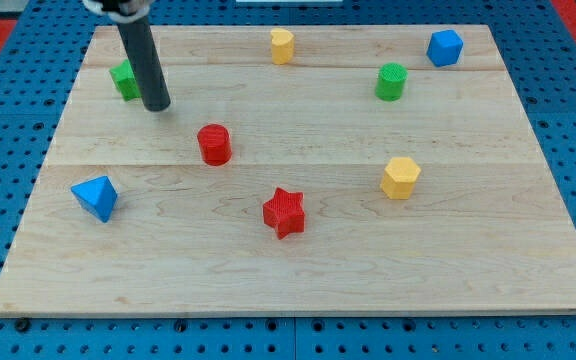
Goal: Slide green star to the top left
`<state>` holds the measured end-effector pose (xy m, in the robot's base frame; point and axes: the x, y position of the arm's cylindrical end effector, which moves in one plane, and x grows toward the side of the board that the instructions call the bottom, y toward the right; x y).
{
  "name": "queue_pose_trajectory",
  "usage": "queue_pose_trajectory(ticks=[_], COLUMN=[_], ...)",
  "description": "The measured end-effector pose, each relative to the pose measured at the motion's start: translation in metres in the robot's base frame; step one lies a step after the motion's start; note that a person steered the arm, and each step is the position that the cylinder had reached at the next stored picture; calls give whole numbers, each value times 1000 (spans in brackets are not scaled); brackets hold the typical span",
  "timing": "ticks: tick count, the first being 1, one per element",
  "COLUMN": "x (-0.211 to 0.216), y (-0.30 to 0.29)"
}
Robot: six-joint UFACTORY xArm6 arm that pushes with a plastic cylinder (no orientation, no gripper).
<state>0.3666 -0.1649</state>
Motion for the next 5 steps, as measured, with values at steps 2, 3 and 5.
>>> queue_pose_trajectory(ticks=[2, 3, 5], x=[12, 7, -32], y=[-18, -18, -18])
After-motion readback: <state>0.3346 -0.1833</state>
